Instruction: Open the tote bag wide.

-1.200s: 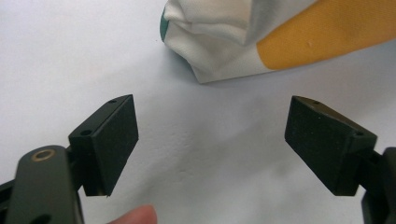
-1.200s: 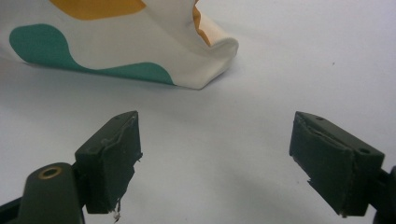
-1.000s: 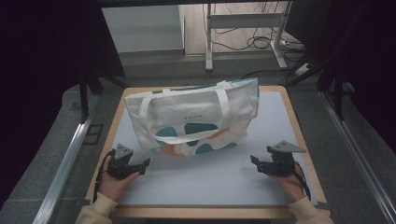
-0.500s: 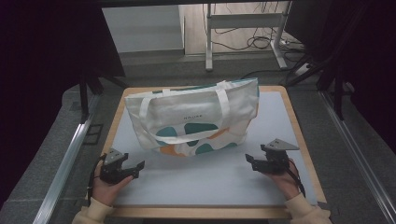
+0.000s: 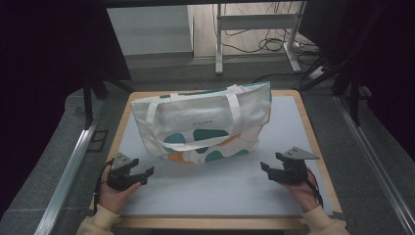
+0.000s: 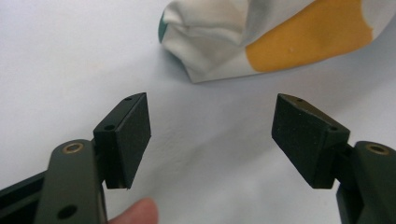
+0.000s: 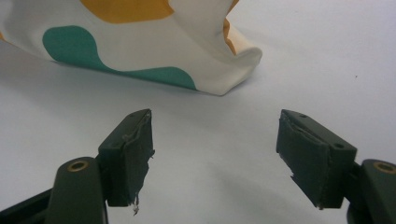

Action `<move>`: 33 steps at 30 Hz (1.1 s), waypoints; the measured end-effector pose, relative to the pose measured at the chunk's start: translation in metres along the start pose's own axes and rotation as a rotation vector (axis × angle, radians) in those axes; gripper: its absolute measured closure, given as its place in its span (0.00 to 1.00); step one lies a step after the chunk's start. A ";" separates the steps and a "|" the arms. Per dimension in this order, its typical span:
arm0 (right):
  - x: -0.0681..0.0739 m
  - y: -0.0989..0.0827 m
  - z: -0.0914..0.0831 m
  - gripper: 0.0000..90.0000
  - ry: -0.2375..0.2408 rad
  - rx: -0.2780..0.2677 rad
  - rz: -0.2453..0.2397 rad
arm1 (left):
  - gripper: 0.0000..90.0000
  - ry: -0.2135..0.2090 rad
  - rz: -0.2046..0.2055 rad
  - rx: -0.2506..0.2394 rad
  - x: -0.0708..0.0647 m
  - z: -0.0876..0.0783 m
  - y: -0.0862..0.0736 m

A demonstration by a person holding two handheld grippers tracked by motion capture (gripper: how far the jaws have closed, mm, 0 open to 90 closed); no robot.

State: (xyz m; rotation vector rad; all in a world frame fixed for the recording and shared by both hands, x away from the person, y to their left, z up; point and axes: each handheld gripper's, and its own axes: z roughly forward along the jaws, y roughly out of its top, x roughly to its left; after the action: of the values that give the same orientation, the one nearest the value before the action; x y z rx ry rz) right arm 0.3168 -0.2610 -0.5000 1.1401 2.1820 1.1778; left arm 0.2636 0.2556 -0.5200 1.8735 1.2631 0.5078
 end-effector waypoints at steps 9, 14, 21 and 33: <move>-0.002 0.003 -0.001 0.31 -0.003 -0.010 0.006 | 0.36 -0.034 -0.016 -0.027 0.003 -0.007 0.005; 0.000 0.007 -0.004 0.32 0.002 -0.016 -0.006 | 0.37 -0.038 -0.044 -0.044 0.007 -0.013 0.008; 0.000 0.019 -0.006 0.33 0.012 -0.033 -0.002 | 0.37 -0.039 -0.056 -0.069 0.010 -0.017 0.018; -0.002 0.033 -0.011 0.36 0.013 -0.061 0.000 | 0.36 -0.043 -0.048 -0.107 0.012 -0.028 0.034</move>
State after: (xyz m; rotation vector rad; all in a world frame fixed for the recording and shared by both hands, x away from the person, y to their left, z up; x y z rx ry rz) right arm 0.3260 -0.2582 -0.4665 1.1098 2.1406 1.2460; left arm 0.2692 0.2714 -0.4777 1.7520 1.2264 0.4973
